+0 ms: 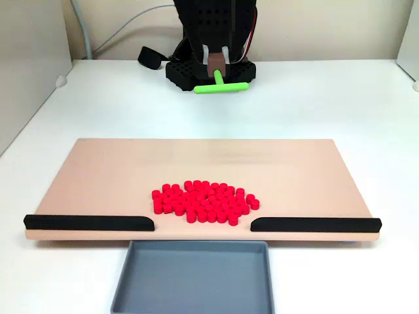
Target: Gather the right side granules
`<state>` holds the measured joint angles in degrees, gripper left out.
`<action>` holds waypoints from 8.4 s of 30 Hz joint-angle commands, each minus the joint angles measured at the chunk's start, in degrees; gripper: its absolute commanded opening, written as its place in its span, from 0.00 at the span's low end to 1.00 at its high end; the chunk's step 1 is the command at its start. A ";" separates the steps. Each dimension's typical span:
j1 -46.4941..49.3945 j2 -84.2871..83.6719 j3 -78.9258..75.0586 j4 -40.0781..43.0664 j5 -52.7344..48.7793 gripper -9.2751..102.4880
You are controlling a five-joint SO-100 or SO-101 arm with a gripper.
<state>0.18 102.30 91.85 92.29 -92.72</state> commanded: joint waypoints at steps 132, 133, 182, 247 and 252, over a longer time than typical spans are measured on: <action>22.68 -30.59 -17.05 -13.97 -136.49 0.08; 22.68 -30.76 -17.05 -13.97 -136.49 0.08; 19.42 -36.65 -19.25 -13.97 -130.08 0.08; 16.08 -37.79 -20.39 -13.97 -123.84 0.08; 15.91 -37.79 -20.39 -13.97 -123.57 0.08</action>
<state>16.70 64.60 72.33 78.05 -184.22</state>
